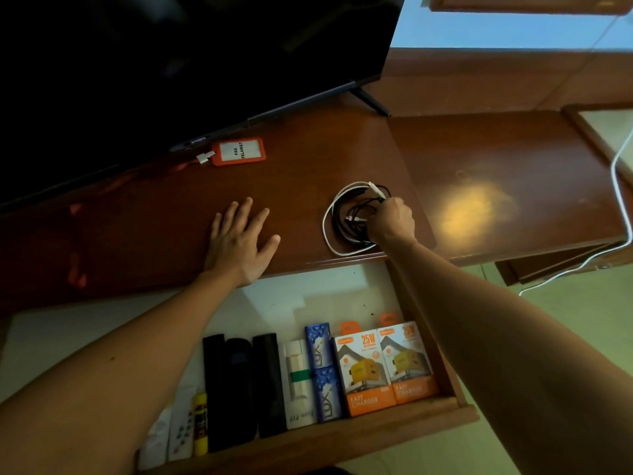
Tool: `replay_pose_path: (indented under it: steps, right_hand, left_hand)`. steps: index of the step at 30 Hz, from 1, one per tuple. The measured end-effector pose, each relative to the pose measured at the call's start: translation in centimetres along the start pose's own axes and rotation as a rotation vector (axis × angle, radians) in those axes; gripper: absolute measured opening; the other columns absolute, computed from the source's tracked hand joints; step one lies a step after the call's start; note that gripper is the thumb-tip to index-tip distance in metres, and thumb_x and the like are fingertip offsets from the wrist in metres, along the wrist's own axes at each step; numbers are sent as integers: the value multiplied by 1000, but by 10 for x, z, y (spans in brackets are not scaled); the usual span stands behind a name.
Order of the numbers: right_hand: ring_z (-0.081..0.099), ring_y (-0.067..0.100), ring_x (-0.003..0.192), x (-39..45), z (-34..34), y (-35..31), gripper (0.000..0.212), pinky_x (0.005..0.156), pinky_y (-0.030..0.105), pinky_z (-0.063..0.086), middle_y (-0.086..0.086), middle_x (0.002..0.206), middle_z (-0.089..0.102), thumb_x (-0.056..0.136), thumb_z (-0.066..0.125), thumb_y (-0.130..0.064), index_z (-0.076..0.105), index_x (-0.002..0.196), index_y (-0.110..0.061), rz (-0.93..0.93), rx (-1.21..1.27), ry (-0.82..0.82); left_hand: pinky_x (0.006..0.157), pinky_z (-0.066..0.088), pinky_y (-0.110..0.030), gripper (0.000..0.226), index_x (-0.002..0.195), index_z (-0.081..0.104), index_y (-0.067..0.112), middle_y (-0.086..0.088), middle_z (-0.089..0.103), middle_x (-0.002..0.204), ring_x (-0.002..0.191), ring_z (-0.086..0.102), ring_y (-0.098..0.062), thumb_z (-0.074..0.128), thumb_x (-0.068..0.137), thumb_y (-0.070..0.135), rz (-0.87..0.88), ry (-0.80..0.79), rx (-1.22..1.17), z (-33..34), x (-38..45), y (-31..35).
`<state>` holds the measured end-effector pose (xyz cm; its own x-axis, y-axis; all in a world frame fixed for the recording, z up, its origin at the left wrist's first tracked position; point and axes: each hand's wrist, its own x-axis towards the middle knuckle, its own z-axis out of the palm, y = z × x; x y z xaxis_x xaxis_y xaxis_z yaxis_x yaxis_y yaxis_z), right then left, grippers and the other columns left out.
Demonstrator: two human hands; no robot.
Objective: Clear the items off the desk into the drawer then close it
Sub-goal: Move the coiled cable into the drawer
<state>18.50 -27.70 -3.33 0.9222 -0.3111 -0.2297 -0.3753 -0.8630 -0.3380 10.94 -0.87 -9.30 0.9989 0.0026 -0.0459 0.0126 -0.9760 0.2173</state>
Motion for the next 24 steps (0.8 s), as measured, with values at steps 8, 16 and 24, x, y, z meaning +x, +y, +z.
replay_pose_path:
  steps: [8, 16, 24]
  right_hand:
    - [53, 37, 116, -28, 8, -18, 50, 95, 37, 49, 26, 136, 41, 96, 62, -5, 37, 138, 8, -28, 76, -33]
    - [55, 40, 117, -79, 39, -49, 36, 95, 40, 50, 27, 134, 49, 95, 46, 5, 41, 131, 7, 28, 344, -63]
    - [58, 31, 91, -141, 68, -62, 20, 68, 33, 43, 17, 109, 60, 95, 47, -6, 50, 113, 1, -150, 418, -184]
  left_hand:
    - [123, -2, -48, 70, 157, 19, 33, 1, 2, 168, 154, -3, -21, 21, 96, 67, 79, -47, -31, -9, -25, -30]
    - [122, -4, -50, 71, 157, 17, 34, -5, -2, 168, 154, -6, -27, 24, 95, 69, -45, -30, 31, -20, -59, -84]
    - [123, -3, -50, 69, 157, 21, 32, -3, 0, 168, 154, -4, -26, 33, 97, 64, -83, -50, -49, -27, -74, -107]
